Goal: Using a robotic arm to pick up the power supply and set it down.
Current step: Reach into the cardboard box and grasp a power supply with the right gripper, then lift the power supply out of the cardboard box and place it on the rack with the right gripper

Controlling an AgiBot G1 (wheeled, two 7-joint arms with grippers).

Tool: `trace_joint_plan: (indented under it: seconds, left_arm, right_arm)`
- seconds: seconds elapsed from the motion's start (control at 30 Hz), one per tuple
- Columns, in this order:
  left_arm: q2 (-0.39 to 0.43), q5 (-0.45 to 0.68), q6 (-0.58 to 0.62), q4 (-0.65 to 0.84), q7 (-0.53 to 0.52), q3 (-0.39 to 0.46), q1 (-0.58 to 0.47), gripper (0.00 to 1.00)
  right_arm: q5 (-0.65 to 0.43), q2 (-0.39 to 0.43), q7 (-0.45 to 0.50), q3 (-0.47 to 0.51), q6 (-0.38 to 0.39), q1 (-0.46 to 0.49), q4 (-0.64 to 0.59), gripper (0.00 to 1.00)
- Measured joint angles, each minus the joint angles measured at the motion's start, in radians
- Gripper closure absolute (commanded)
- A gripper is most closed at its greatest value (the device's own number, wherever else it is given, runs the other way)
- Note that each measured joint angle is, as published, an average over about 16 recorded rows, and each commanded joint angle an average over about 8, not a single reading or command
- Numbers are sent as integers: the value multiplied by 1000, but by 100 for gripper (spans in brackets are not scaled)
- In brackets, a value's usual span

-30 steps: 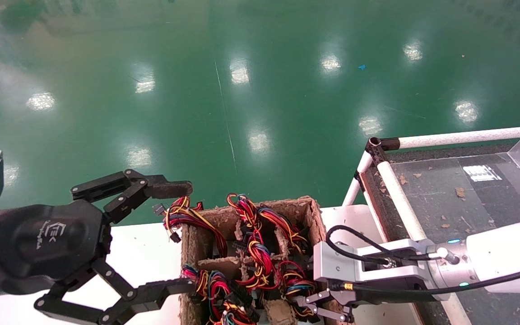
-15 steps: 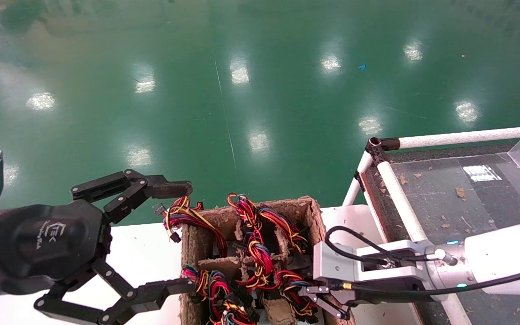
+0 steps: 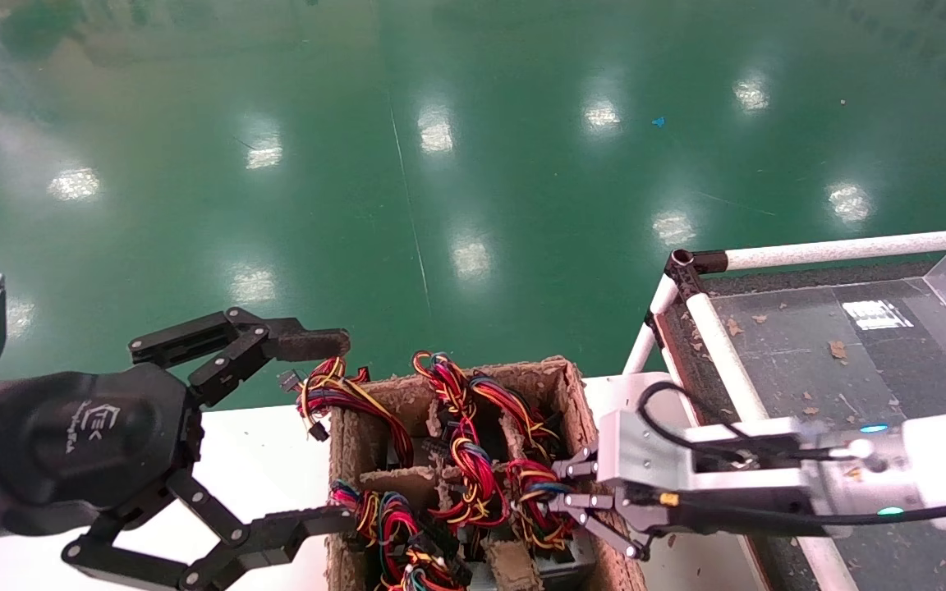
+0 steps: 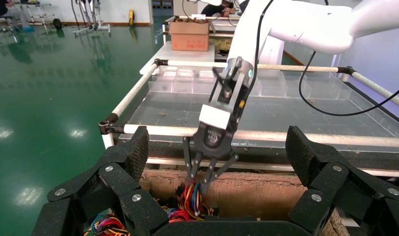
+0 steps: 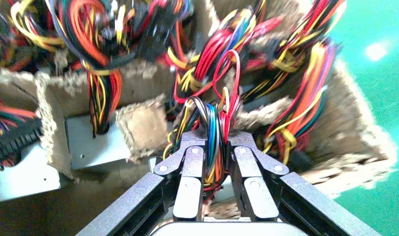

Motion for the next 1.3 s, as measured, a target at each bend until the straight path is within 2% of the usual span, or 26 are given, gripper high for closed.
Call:
trace_joint_plan:
  seconds: [0.4,0.7,0.97,1.3]
  left_arm:
    - [0,0,0,0,0,0,0,0]
    - [0,0,0,0,0,0,0,0]
    - [0,0,0,0,0,1,0,0]
    - [0,-1,0,0,0,1,0,0]
  right_arm:
    - [183,104,-72,133,-26,60,7,100]
    - [283,175,-140,249,25,87,7,100]
    - [262,201,-230,316,140,73,4,100]
    - [92,212,-292,346,379,10,-1,100]
